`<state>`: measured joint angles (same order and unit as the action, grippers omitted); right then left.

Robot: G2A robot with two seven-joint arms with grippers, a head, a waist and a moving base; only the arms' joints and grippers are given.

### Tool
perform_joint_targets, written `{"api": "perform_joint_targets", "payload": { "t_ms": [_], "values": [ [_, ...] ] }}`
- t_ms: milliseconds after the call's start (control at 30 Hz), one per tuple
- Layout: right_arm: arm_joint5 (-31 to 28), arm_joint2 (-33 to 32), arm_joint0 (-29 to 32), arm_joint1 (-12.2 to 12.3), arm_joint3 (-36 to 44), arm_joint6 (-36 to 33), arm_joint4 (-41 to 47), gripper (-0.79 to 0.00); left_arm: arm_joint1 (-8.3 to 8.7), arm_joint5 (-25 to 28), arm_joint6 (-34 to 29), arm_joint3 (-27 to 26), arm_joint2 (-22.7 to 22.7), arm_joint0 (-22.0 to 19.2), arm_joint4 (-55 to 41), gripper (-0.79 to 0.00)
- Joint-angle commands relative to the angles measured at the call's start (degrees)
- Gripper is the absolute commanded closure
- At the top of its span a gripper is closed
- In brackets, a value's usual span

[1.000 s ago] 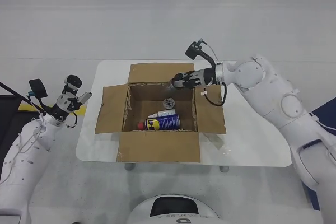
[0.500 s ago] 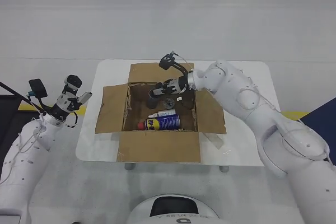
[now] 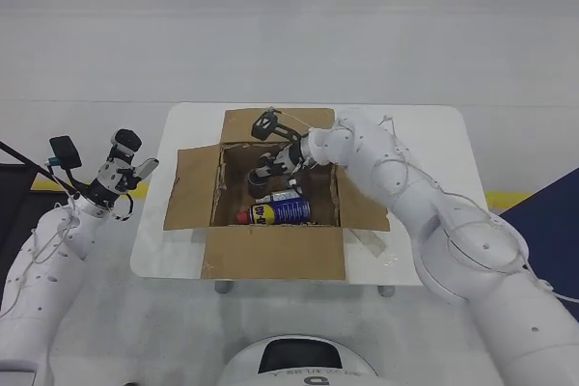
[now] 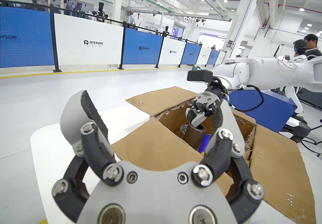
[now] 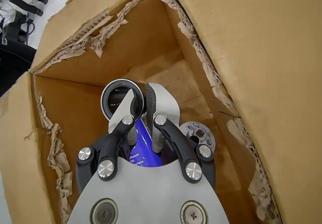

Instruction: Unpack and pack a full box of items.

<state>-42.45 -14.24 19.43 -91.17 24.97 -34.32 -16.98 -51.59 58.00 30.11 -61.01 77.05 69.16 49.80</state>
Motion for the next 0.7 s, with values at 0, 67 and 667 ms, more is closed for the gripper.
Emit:
{"api": "perform_joint_targets", "payload": {
  "t_ms": [0,67,667],
  "values": [
    [0.3,0.6,-0.1,-0.9,-1.0,1.9,-2.6,0.0,0.0,0.0,0.0,0.0,0.0,0.0,0.0,-0.785],
    [2.1,1.6,-0.5,-1.9,-1.9,4.5,-6.7,0.0,0.0,0.0,0.0,0.0,0.0,0.0,0.0,-0.785],
    [0.9,1.7,-0.9,-6.4,-9.8,12.6,-15.3,-0.329,0.0,0.0,0.0,0.0,0.0,0.0,0.0,-0.785]
  ]
}}
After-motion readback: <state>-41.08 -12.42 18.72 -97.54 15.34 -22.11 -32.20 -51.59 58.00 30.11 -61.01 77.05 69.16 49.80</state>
